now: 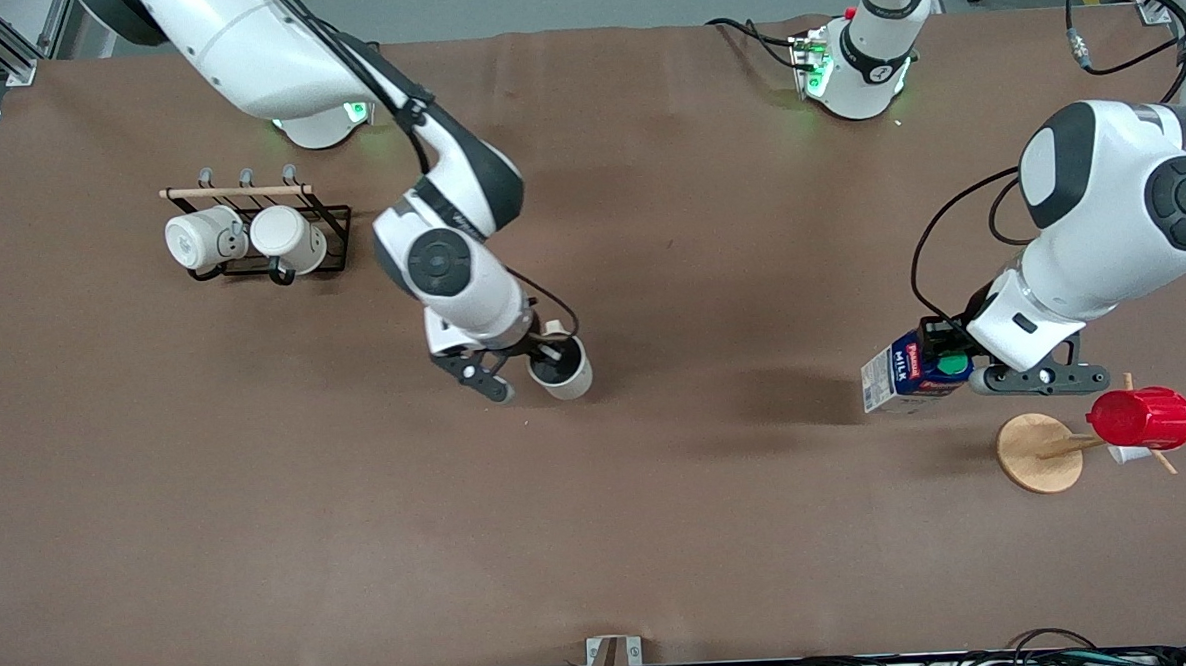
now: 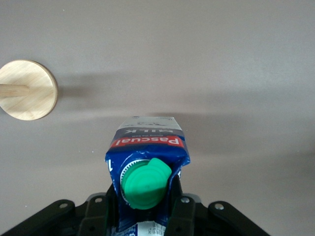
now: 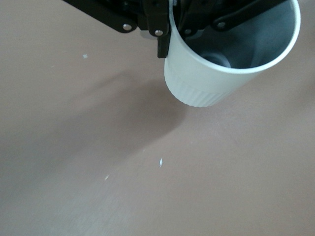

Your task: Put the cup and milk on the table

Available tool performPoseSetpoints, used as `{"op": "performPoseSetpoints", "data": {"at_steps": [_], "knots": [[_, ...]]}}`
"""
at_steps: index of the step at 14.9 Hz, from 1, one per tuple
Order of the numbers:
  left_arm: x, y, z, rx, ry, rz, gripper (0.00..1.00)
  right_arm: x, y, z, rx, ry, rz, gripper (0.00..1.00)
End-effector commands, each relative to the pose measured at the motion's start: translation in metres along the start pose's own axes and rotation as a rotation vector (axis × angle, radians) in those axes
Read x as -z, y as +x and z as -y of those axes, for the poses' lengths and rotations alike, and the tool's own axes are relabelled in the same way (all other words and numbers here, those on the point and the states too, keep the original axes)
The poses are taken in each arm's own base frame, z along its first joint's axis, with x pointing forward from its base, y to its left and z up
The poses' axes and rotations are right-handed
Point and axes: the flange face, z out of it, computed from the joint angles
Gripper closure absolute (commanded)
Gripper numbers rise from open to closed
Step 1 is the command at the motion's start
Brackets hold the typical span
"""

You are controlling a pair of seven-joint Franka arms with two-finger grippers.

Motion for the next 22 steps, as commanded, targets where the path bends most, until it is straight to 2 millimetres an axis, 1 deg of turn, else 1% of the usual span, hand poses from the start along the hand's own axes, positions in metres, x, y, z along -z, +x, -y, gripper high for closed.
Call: {"op": "performPoseSetpoints", "data": {"at_steps": [1, 3, 4, 5, 6, 7, 8, 10, 11, 12, 13, 14, 15, 16, 17, 19, 21, 22], "knots": [[0.016, -0.005, -0.002, -0.005, 0.018, -0.005, 0.59, -0.025, -0.017, 0.019, -0.047, -0.016, -0.045, 1.0], [0.018, -0.006, -0.008, -0.014, 0.016, -0.008, 0.59, -0.033, -0.038, 0.024, -0.027, -0.017, -0.047, 0.99], [0.019, -0.008, -0.013, -0.021, 0.015, -0.002, 0.59, -0.035, -0.041, 0.024, -0.034, -0.018, -0.05, 0.98], [0.016, -0.01, -0.023, -0.035, 0.012, 0.006, 0.59, -0.037, -0.043, 0.024, -0.034, -0.022, -0.064, 0.96], [0.015, -0.01, -0.036, -0.05, 0.005, 0.008, 0.59, -0.047, -0.043, 0.022, -0.033, -0.036, -0.08, 0.91], [0.017, -0.008, -0.046, -0.048, -0.001, 0.001, 0.59, -0.053, -0.043, 0.021, -0.039, -0.045, -0.099, 0.82], [0.013, -0.008, -0.06, -0.038, -0.005, 0.007, 0.59, -0.058, -0.042, 0.02, -0.039, -0.052, -0.118, 0.65], [0.002, -0.015, -0.101, 0.009, -0.01, 0.026, 0.59, -0.053, -0.04, 0.02, -0.055, -0.05, -0.124, 0.02], [-0.004, -0.014, -0.119, 0.032, -0.014, 0.031, 0.59, -0.045, -0.037, 0.02, -0.055, -0.047, -0.129, 0.0], [-0.006, -0.013, -0.143, 0.033, -0.024, 0.031, 0.59, -0.028, -0.034, 0.022, -0.057, -0.028, -0.134, 0.0], [-0.013, -0.015, -0.164, 0.031, -0.027, 0.039, 0.59, -0.006, -0.033, 0.023, -0.061, -0.019, -0.142, 0.0], [-0.018, -0.018, -0.182, 0.053, -0.031, 0.044, 0.59, 0.022, -0.029, 0.022, -0.066, -0.027, -0.156, 0.0], [-0.022, -0.021, -0.198, 0.078, -0.029, 0.049, 0.59, 0.055, -0.014, 0.015, -0.076, -0.033, -0.177, 0.0], [-0.029, -0.026, -0.216, 0.081, -0.017, 0.053, 0.59, 0.089, -0.007, 0.009, -0.054, -0.033, -0.194, 0.0], [-0.036, -0.028, -0.232, 0.093, -0.007, 0.053, 0.59, 0.12, 0.007, -0.002, -0.026, -0.051, -0.213, 0.0], [-0.042, -0.024, -0.256, 0.123, -0.006, 0.042, 0.59, 0.18, 0.044, -0.031, 0.039, -0.085, -0.253, 0.0], [-0.053, -0.02, -0.283, 0.149, -0.011, 0.039, 0.59, 0.234, 0.09, -0.069, 0.099, -0.111, -0.284, 0.0], [-0.061, -0.022, -0.296, 0.161, -0.005, 0.039, 0.6, 0.257, 0.11, -0.088, 0.133, -0.119, -0.285, 0.0]]}}
